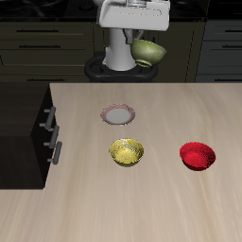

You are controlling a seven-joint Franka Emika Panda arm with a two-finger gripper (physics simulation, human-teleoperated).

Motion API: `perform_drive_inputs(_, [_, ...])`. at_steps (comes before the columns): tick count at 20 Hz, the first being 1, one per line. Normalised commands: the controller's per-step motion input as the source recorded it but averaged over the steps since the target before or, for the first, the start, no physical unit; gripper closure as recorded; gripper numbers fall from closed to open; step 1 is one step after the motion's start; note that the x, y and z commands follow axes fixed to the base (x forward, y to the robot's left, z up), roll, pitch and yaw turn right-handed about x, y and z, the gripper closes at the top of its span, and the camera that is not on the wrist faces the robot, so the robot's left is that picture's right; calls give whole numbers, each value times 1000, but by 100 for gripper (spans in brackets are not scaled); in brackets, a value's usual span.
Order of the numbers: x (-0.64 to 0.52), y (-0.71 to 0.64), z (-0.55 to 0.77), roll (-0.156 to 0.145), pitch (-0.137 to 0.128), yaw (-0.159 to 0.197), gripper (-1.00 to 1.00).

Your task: Place the green bowl on top of the wooden cabinet

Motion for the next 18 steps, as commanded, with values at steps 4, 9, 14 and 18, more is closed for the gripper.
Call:
perform_drive_inputs(4, [233,89,11,-8,0,-13,100])
perform_drive_inputs(9, [321,145,-60,0,3,21,100])
perform_drive_inputs(14, [241,115,-70,-14,18,10,100])
perform_drive_inputs(18, [100,115,7,0,7,3,100])
